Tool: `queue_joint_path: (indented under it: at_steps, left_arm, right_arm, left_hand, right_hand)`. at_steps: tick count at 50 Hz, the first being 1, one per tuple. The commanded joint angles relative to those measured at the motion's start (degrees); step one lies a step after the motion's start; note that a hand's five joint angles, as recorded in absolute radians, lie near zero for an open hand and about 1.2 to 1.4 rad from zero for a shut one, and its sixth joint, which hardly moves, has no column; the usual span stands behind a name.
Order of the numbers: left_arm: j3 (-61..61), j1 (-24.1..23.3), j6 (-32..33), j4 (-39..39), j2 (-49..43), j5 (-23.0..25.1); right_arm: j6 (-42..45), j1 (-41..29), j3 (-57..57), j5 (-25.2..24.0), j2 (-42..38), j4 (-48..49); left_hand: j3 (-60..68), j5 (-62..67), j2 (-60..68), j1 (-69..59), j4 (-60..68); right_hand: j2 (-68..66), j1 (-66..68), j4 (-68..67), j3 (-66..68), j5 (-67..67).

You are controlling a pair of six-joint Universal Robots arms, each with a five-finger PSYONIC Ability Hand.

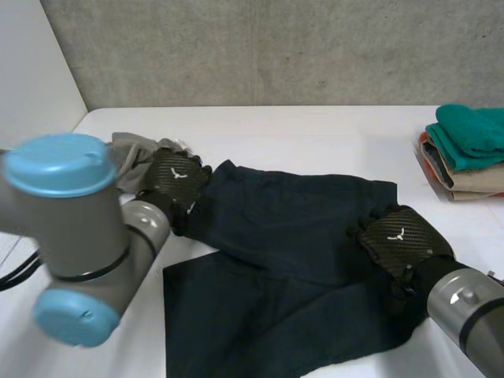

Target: Fold the laundry.

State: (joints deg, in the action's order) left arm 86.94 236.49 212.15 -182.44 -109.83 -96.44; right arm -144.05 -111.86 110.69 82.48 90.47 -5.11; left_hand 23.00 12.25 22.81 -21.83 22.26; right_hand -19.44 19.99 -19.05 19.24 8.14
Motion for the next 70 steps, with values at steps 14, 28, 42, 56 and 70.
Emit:
queue_joint_path:
  at_steps: [14, 28, 42, 56, 70]
  left_arm:
    - [23.0, -4.5, -18.5, 10.1, 19.2, 2.4]
    - [26.8, -11.6, -20.1, 14.7, 20.9, 3.8]
    - [27.1, -12.5, -20.9, 8.4, 12.8, 4.1]
    - [22.8, -17.3, -19.8, 8.1, 8.5, 3.5]
    - [10.1, -11.1, -10.9, 8.8, 4.7, 3.5]
  right_arm:
    - [2.0, 9.6, 4.7, -14.2, 3.7, -4.6]
    - [13.7, 21.1, 4.9, -15.2, 8.1, -21.1]
    - [16.3, 23.4, 9.3, -17.9, 3.0, -16.7]
    - [16.1, 23.4, 9.7, -17.4, 3.7, -15.2]
    - [12.6, 22.5, -0.6, -17.6, -1.4, -17.6]
  left_hand:
    - [9.9, 10.7, 10.1, -11.1, 10.7]
    - [15.1, 15.9, 15.3, -16.3, 15.9]
    - [16.5, 17.2, 16.7, -17.6, 17.2]
    - [57.0, 57.7, 57.2, -58.2, 57.7]
    - [57.0, 57.7, 57.2, -58.2, 57.7]
  right_hand:
    - [-17.2, 16.7, -17.6, 17.4, 18.5]
    - [-17.4, 16.8, -17.8, 17.6, 18.7]
    - [-22.4, 21.9, -22.8, 22.6, 23.7]
    - [-60.6, 60.0, -61.0, 60.8, 61.9]
    - [-60.6, 60.0, -61.0, 60.8, 61.9]
